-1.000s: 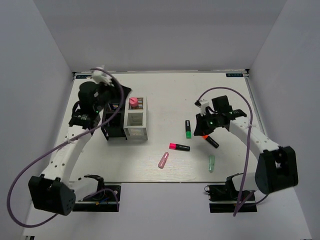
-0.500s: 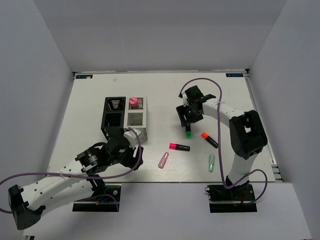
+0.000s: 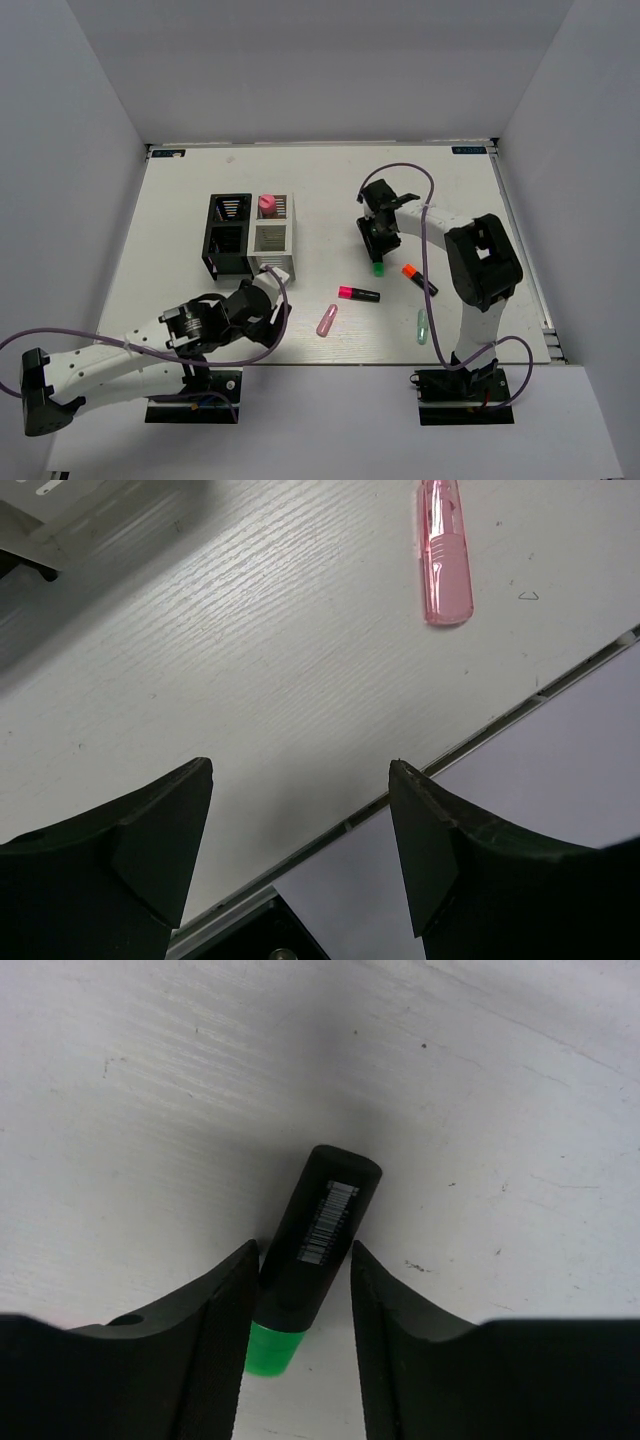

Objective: Sort the stationery into containers
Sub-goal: Pick up the pen from the center of the board.

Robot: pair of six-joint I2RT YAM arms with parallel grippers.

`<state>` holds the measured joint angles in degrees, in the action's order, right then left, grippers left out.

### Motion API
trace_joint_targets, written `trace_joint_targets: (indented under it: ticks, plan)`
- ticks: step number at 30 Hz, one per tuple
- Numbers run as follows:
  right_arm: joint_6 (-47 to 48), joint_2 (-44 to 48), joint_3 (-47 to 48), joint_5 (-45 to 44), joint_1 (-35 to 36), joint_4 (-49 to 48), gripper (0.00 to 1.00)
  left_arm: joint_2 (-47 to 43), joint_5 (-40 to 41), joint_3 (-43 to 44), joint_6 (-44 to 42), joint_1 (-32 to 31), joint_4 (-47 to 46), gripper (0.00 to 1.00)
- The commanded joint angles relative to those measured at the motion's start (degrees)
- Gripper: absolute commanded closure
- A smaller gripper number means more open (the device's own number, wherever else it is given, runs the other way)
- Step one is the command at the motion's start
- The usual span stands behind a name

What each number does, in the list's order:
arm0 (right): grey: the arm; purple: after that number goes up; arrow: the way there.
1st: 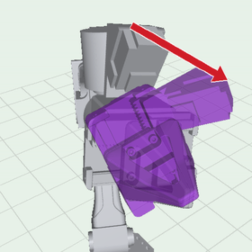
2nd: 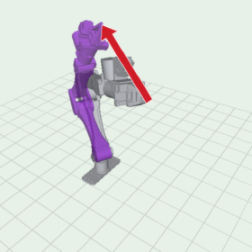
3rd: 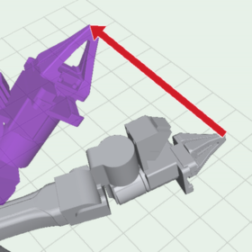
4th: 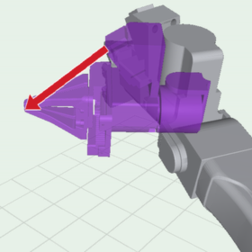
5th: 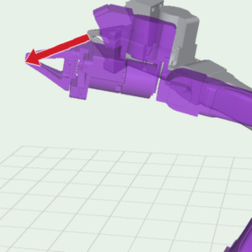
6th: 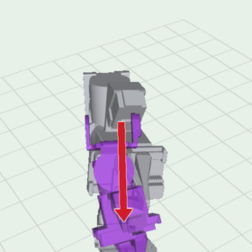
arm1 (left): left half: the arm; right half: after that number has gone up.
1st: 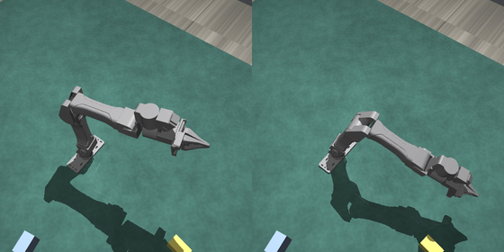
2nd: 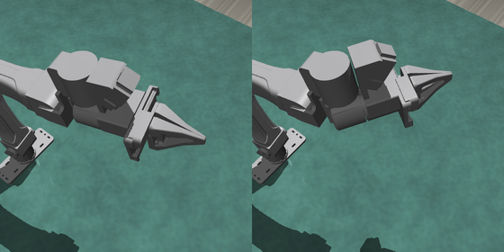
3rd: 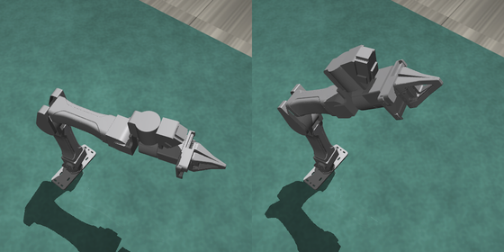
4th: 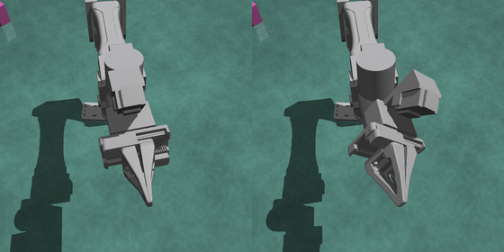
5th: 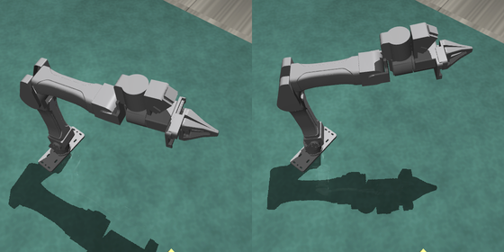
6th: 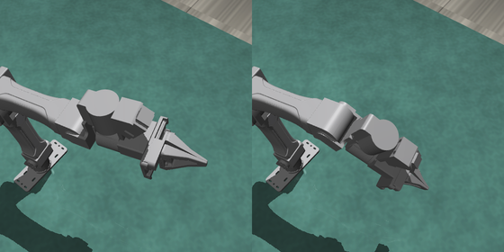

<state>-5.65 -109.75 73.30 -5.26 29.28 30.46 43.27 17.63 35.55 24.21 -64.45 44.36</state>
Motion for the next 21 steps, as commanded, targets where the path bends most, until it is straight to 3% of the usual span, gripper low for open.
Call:
trace_joint_targets:
  ticks: [1,2,6,7,8,10,14,21]
  plan:
    - [-1.47,-2.74,-0.70,1.47,-0.36,0.21,0.56,0.06,2.94,-0.22,1.02,-1.29,-0.59,0.19]
    - [-1.47,-3.01,-0.87,2.87,-0.27,0.30,0.59,-0.02,2.85,-0.31,1.45,-1.47,-0.59,0.19]
    - [-0.68,-2.75,-1.05,3.94,-0.71,0.83,0.85,-0.72,3.29,-1.01,1.98,-2.00,-0.50,0.19]
    - [-0.33,-2.40,-0.96,4.20,-0.71,1.01,0.96,-0.90,3.29,-1.36,2.16,-2.09,-0.50,0.19]
    - [1.67,-1.18,-0.79,6.81,-0.71,1.44,1.00,-1.25,3.38,-1.88,2.33,-2.09,-0.41,0.19]
    - [3.44,0.50,-0.52,8.94,-0.36,1.36,1.00,-1.69,3.47,-2.33,2.51,-2.09,-0.68,0.19]
    - [11.27,8.23,1.05,21.91,-0.01,-0.13,1.00,-2.05,3.82,-2.42,2.69,-2.09,-0.15,0.19]
    - [15.05,13.94,10.81,30.38,0.87,3.03,1.00,-5.72,7.50,0.30,2.86,-2.09,4.23,0.19]
